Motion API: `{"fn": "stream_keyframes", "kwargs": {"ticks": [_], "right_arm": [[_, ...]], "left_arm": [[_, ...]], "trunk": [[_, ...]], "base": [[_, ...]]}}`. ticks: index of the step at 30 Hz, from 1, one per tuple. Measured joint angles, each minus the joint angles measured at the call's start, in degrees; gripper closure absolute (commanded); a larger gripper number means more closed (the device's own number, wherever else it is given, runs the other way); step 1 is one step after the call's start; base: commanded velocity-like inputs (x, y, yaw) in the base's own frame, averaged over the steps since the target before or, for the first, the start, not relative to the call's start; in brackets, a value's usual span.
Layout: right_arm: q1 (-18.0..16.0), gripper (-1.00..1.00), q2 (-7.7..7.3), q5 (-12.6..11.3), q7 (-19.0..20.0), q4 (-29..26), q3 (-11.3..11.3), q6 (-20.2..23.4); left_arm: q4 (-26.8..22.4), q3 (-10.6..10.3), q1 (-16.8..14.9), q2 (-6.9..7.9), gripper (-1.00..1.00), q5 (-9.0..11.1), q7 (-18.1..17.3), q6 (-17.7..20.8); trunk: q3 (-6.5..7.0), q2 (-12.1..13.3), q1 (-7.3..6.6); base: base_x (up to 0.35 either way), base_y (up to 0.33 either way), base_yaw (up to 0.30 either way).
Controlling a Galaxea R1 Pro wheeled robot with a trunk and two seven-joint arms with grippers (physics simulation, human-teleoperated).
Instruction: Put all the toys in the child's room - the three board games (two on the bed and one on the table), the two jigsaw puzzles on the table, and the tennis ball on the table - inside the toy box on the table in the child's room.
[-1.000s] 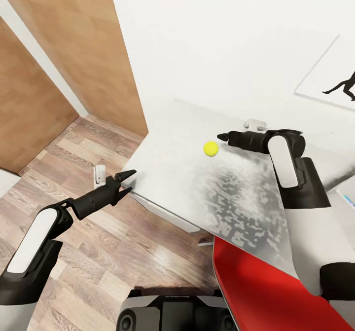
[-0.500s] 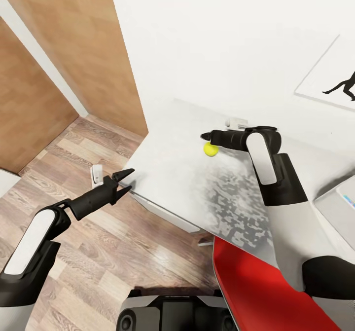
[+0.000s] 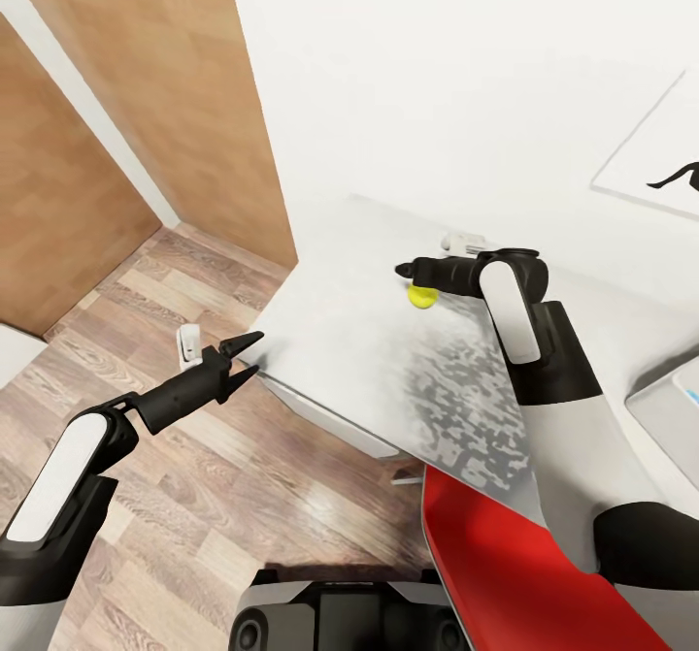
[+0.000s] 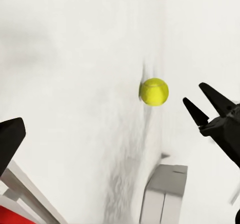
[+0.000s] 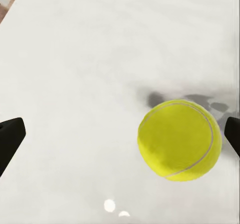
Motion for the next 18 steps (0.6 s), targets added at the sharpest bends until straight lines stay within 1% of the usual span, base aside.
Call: {"fn": "stream_keyframes", "kwargs": {"ticks": [10,14,15,17,18], "right_arm": [[-0.1,-1.0,-0.53,0.3,-0.6,0.0,-0.1,0.0],[-0.4,-1.0,-0.65,1.7,-0.9,-0.2,-0.1,0.0],[-0.4,-1.0,-0.65,1.7,-0.9,-0.2,-0.1,0.0],[-0.5,-1.0,-0.66,2.9,-1.0,-0.2,-0.2,0.0],[-0.5,-1.0,-0.66,2.9,-1.0,-0.2,-0.2,0.0]], "left_arm": [[0.0,-0.1,0.0,-0.05,-1.0,0.0,0.1,0.0],[0.0,-0.3,0.0,-0.11,-1.0,0.0,0.1,0.0],[0.0,-0.3,0.0,-0.11,-1.0,0.0,0.1,0.0],[0.0,-0.4,0.0,-0.13,-1.0,0.0,0.1,0.0],[0.0,-0.4,0.0,-0.13,-1.0,0.0,0.1,0.0]], "trunk": [[0.0,0.0,0.0],[0.0,0.0,0.0],[0.0,0.0,0.0],[0.0,0.0,0.0],[0.0,0.0,0.0]], "base": [[0.0,0.0,0.012],[0.0,0.0,0.003],[0.0,0.0,0.002],[0.0,0.0,0.002],[0.0,0.0,0.001]]}}
